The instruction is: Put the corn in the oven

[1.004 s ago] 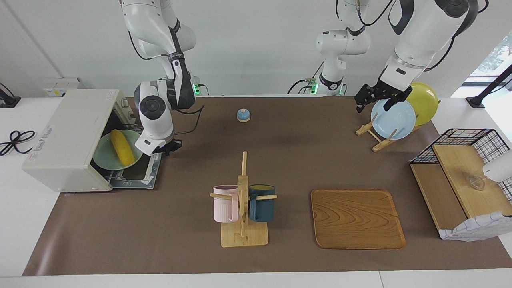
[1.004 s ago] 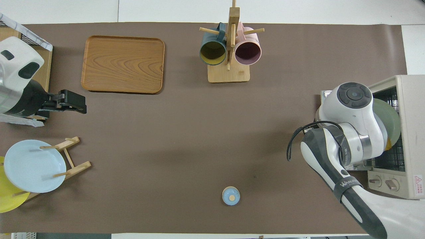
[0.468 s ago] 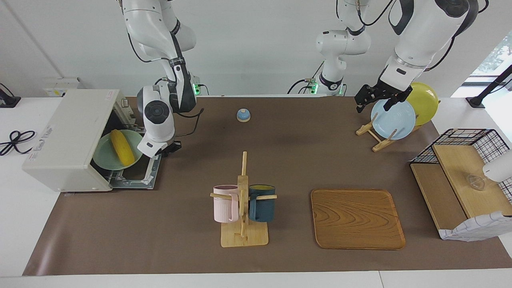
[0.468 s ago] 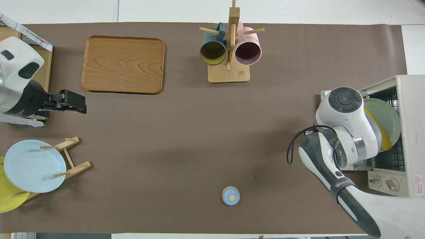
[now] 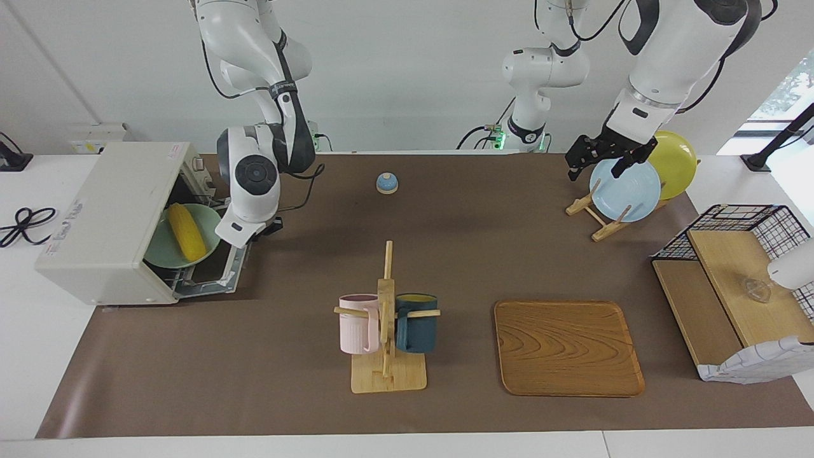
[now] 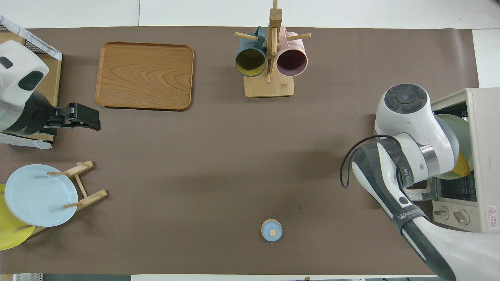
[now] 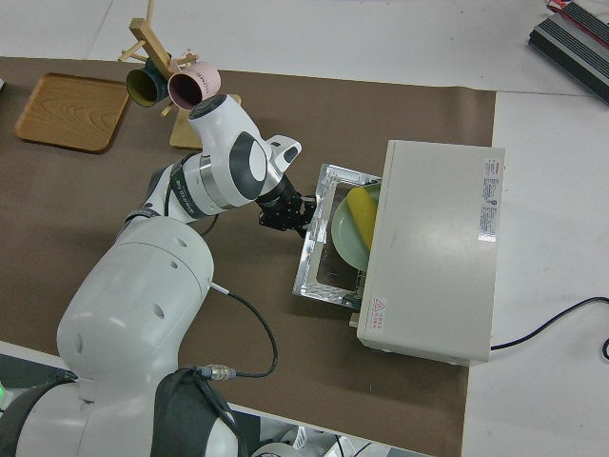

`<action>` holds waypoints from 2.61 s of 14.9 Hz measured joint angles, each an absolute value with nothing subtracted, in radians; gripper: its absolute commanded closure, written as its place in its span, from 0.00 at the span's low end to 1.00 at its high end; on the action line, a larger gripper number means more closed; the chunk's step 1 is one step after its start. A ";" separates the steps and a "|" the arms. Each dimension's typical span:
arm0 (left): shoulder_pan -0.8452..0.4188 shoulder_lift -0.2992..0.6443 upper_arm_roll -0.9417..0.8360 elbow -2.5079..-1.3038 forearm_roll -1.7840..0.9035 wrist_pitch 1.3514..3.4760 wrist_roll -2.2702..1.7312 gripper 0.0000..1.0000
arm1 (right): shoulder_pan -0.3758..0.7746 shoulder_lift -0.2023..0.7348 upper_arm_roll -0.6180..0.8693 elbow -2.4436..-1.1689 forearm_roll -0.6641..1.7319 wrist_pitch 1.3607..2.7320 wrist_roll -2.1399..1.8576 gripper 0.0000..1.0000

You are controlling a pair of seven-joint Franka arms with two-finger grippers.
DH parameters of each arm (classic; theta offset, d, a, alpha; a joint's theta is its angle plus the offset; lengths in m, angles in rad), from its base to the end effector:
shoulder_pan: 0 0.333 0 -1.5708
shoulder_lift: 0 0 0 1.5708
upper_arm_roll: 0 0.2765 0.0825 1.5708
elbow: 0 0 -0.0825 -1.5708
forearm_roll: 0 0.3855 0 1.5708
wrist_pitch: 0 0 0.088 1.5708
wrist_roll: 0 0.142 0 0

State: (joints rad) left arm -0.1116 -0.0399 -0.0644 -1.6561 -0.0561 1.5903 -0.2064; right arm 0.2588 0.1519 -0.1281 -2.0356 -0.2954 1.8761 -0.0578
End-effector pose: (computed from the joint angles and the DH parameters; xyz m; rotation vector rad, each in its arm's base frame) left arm 0.5347 -0.1036 0.5334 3.0931 0.0500 -0.0552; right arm 0.5283 0.0372 0.2812 2.7786 0.4495 -0.4261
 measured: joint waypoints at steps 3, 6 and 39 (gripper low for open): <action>-0.100 -0.035 -0.063 -1.658 -0.056 1.595 -0.206 0.00 | 0.205 0.089 -0.133 -1.958 -0.304 1.755 -0.183 1.00; -0.099 -0.030 -0.063 -1.667 -0.056 1.595 -0.206 0.00 | 0.128 0.048 -0.151 -1.916 -0.318 1.722 -0.297 1.00; -0.099 -0.030 -0.063 -1.669 -0.056 1.595 -0.206 0.00 | 0.102 0.145 -0.140 -1.401 -0.011 1.394 -0.172 0.00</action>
State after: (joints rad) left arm -0.0986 -0.0298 -0.0631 -1.6693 -0.0561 1.5950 -0.2063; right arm 0.1019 0.1449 -0.1398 -1.4014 -0.0114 1.3936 -0.1724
